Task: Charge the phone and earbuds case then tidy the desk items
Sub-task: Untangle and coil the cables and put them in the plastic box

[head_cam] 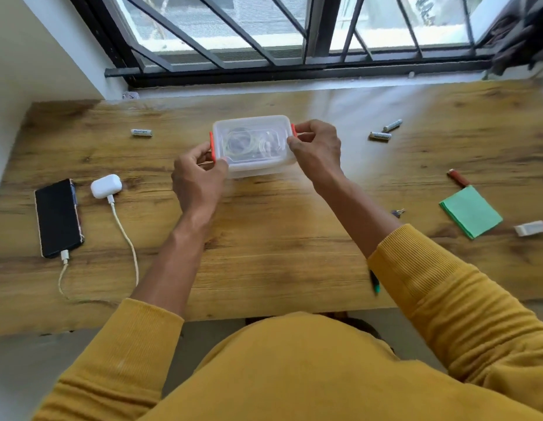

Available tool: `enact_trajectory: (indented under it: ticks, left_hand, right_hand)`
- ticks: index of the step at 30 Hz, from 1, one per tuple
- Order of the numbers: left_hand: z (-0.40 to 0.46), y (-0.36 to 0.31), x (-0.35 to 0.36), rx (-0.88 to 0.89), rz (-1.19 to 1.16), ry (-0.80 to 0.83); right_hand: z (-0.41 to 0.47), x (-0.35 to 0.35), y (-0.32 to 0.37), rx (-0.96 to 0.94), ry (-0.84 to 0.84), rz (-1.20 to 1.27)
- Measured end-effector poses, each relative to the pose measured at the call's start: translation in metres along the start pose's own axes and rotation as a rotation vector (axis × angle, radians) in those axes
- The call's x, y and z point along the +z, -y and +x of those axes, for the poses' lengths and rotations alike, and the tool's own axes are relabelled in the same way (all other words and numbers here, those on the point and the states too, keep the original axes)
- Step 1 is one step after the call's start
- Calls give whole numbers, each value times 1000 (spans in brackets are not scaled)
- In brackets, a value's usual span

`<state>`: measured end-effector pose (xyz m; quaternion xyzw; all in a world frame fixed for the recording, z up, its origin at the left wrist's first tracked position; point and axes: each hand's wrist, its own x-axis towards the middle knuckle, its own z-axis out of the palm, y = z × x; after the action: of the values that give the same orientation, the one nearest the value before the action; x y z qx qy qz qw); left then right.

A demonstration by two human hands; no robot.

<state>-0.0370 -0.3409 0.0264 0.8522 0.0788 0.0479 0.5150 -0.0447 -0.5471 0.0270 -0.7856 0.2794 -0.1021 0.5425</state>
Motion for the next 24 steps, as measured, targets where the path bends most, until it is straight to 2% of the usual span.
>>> enact_trajectory:
  ticks: [8, 20, 24]
  left_hand:
    - [-29, -48, 74, 108, 2, 172]
    - [-97, -131, 237, 88, -100, 314]
    - [-110, -161, 289, 59, -157, 346]
  right_hand:
    - [12, -97, -36, 93, -133, 105]
    - [60, -299, -95, 301, 50, 250]
    - [78, -353, -106, 358, 47, 239]
